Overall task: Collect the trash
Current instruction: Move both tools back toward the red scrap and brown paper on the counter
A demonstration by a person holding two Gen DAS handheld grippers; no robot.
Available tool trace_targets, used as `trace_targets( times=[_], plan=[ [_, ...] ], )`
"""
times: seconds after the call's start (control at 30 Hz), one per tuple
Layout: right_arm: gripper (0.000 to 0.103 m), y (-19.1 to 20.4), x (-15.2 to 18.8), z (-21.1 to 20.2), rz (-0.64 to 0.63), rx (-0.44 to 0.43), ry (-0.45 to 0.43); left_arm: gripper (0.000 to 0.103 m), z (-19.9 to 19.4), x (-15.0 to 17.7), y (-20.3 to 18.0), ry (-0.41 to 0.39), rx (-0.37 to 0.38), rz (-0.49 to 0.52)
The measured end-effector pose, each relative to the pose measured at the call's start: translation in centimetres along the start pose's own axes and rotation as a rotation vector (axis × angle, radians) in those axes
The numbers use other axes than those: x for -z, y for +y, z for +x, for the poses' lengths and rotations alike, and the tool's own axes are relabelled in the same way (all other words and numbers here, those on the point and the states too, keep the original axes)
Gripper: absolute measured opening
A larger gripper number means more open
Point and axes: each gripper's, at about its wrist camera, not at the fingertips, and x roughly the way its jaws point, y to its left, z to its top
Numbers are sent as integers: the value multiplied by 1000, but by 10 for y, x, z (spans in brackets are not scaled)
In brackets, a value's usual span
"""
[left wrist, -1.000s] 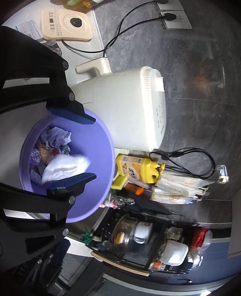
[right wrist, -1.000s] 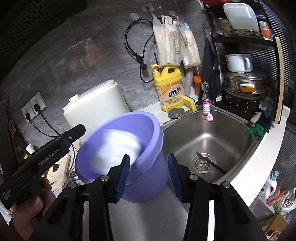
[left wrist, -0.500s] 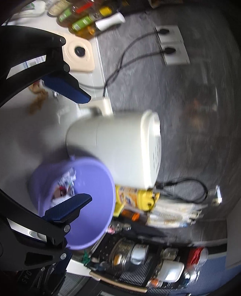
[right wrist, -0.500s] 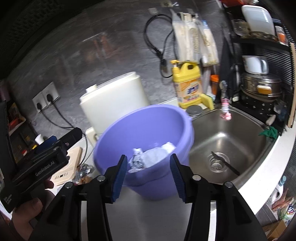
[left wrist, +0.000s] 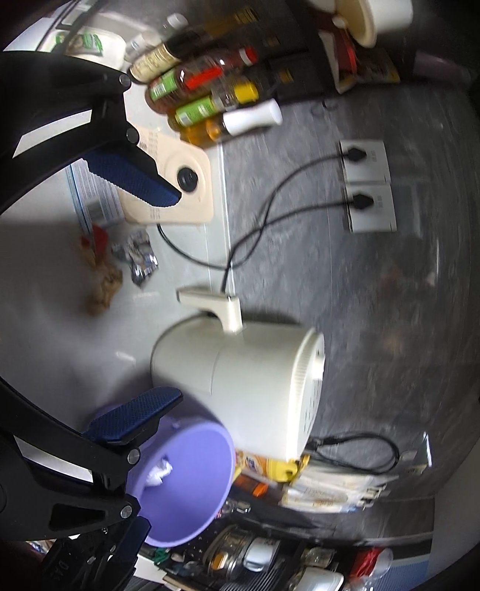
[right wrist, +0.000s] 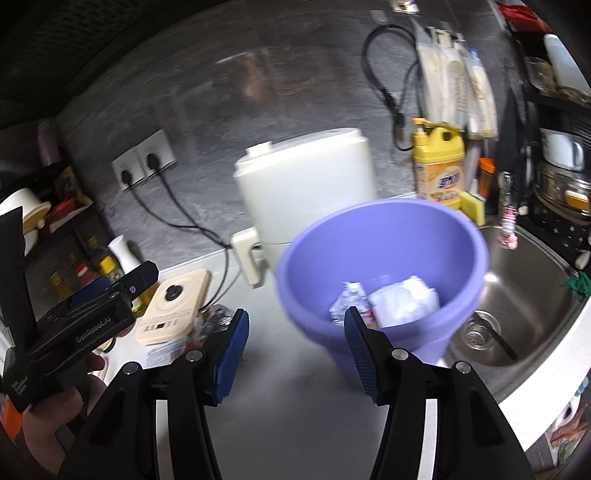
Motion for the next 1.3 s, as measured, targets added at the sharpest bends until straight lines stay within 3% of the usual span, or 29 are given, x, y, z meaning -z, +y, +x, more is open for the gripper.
trace_targets(
  times=[0.27, 0.5, 0.6, 0.8, 1.3],
  plan=[
    [54, 36, 13, 18, -47, -58, 49, 97, -8, 17, 40, 29, -75, -39],
    [64, 51, 23, 38, -59, -66, 81, 97, -2, 32, 69, 71, -114, -66],
    [70, 54, 27, 45, -59, -59, 90, 97, 4, 38, 76, 89, -122, -72],
    [73, 58, 37, 63, -62, -51, 135, 97, 23, 50, 90, 129, -129, -82],
    [74, 56, 60, 111, -49, -16, 231, 97, 81, 87, 104, 257, -120, -84]
  ],
)
